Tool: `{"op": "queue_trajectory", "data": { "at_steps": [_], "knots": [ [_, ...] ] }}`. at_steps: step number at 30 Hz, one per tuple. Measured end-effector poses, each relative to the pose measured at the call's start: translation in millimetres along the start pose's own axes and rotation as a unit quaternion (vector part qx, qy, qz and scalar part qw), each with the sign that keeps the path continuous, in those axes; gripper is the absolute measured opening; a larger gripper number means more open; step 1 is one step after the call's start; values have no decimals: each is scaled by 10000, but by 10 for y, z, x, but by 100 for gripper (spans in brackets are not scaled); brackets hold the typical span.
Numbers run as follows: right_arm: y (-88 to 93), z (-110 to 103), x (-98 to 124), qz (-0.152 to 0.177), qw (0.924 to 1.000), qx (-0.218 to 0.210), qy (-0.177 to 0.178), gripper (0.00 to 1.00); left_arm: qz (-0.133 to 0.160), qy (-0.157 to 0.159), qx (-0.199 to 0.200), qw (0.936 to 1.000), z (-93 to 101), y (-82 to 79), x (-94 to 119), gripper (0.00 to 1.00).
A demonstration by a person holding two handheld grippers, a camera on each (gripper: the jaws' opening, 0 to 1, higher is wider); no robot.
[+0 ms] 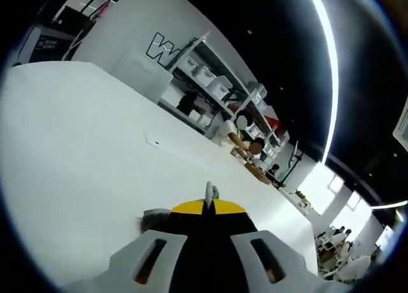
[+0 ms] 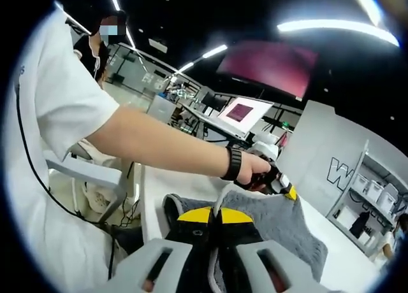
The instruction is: Open the folded towel by lifting each exposed corner and separating the folded layers until the towel lies flat within the target outline without major curled edges
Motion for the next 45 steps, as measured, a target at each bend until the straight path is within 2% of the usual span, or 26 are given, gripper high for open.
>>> {"op": "queue_trajectory", "data": {
  "at_steps": [4, 7, 11, 13, 15, 17, 19, 21, 33, 45],
  "knots": [
    [-30, 5, 18, 20, 10000, 31, 49, 0, -48, -17, -30, 10000, -2, -1, -15, 1],
    [-48, 26, 27, 39, 9999, -35, 114, 0, 37, 34, 114, 9999, -14, -13, -32, 1],
    [-66, 45, 39, 60, 9996, -135, 220, 0, 54, 28, 87, 9999, -2, -30, -51, 1],
    [-66, 36, 67, 44, 9997, 76, 231, 0, 48, 60, 99, 9999, 15, -38, -60, 0],
    [-67, 45, 76, 34, 9997, 96, 216, 0, 35, 59, 49, 10000, 33, -48, -66, 0],
    [-85, 59, 95, 104, 9996, -75, 261, 0, 42, 78, 18, 10000, 45, -59, -72, 1],
    [-71, 53, 105, 57, 9997, -3, 225, 0, 55, 108, 34, 9999, 59, -71, -75, 1],
    [-102, 78, 117, 133, 9995, -134, 254, 0, 67, 113, -30, 9999, 76, -97, -86, 1],
    [-182, 135, 157, 217, 9990, -314, 250, 0, 143, 290, -31, 9995, 128, -171, -144, 1],
    [-200, 171, 171, 203, 9991, -208, 319, 0, 213, 388, 83, 9990, 114, -265, -189, 1]
  ]
}}
Point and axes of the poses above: the point that each gripper's makers call its tool centre point, and the gripper's own axes: x roughly backward along the fingers, z roughly to its right, y roughly out of its underside, the point moved 8 cm from there along x, roughly backward along the fingers, and after that the axes turned 13 degrees about y, right-handed, at the moved point
